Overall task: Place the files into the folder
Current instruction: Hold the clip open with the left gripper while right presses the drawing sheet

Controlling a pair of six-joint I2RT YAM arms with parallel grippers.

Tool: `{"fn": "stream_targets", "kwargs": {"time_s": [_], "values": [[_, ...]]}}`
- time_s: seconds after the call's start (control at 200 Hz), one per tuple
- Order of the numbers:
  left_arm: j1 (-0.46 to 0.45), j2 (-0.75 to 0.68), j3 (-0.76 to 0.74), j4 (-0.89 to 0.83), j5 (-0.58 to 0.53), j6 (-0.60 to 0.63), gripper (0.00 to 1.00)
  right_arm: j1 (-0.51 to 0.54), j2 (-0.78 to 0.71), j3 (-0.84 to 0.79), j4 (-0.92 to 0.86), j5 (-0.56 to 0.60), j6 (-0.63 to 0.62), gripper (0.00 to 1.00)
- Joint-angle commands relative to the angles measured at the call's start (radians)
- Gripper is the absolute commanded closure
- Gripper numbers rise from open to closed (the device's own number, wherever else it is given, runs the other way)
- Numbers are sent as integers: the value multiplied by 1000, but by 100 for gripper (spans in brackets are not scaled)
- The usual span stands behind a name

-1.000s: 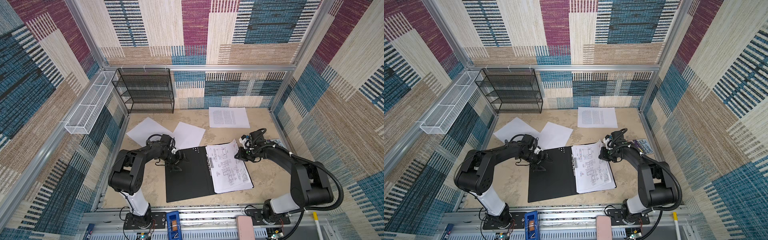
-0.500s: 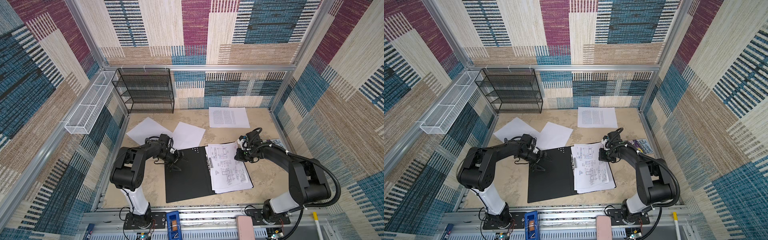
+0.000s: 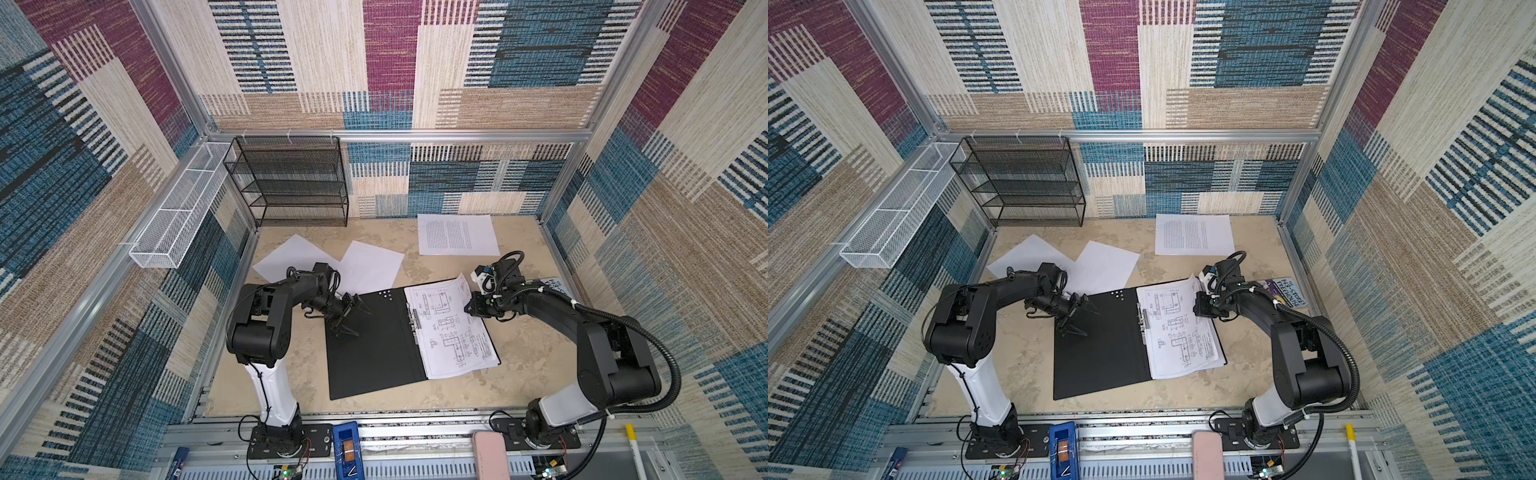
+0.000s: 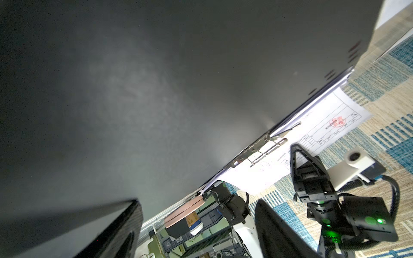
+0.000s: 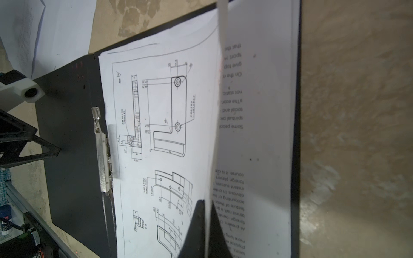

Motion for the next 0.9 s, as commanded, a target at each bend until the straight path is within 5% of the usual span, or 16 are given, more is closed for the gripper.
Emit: {"fn": "stream_targets", "kwargs": {"time_s": [0.0, 0.897], "values": [[9, 23, -23, 63, -320, 13, 18, 1, -2, -6, 22, -6, -13, 100], [9, 45, -31, 70, -286, 31, 19, 13, 62, 34, 66, -43, -26, 100]]}}
